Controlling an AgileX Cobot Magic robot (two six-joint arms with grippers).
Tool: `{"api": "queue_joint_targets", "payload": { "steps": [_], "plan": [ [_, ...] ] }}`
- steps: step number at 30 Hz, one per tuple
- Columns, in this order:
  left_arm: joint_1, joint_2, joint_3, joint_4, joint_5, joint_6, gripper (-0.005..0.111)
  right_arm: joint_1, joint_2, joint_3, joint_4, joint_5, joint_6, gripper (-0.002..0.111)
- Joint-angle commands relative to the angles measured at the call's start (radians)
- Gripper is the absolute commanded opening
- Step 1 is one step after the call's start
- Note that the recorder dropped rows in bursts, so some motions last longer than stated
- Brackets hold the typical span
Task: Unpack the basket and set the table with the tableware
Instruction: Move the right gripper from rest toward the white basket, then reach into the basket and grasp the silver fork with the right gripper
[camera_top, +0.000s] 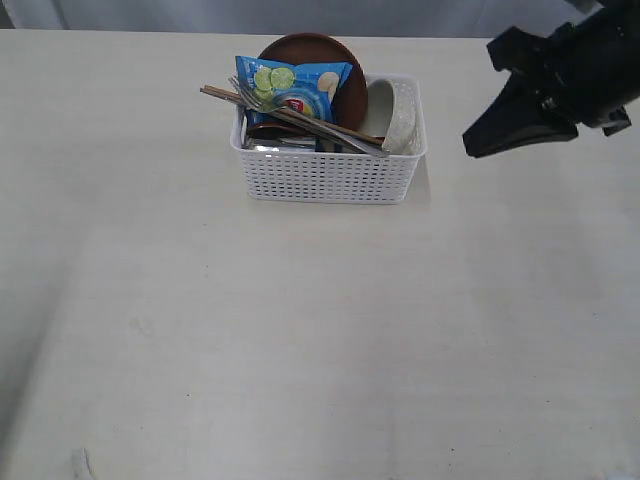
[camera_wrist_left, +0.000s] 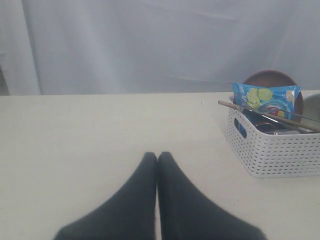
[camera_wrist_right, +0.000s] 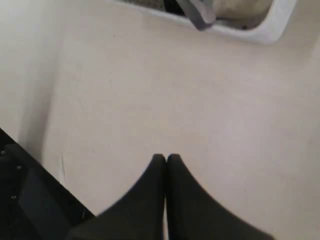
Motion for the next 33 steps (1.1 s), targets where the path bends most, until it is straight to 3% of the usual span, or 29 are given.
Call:
{"api": "queue_joint_targets", "payload": {
  "steps": [1,11,20,25,29,33],
  "plan": [
    [-0.001,-0.004,0.003,-0.012,-0.011,0.0,0.0,-0.001,0.041,-0.077,0.053,-0.063,-0.051,0.0],
    [-0.001,-0.004,0.003,-0.012,-0.011,0.0,0.0,-0.001,0.048,-0.122,0.076,-0.351,-0.053,0.0],
    [-0.001,-0.004,0.003,-0.01,-0.011,0.0,0.0,-0.001,0.048,-0.118,0.136,-0.45,-0.039,0.0],
    [-0.001,-0.004,0.003,-0.01,-0.011,0.0,0.0,0.004,0.068,-0.118,0.233,-0.394,-0.094,0.0],
    [-0.001,-0.004,0.003,-0.01,-0.011,0.0,0.0,0.097,0.122,-0.153,0.256,-0.343,-0.278,0.0],
    [-0.001,-0.004,0.003,-0.01,-0.011,0.0,0.0,0.271,0.181,-0.277,0.011,-0.296,-0.297,0.0]
  ]
}}
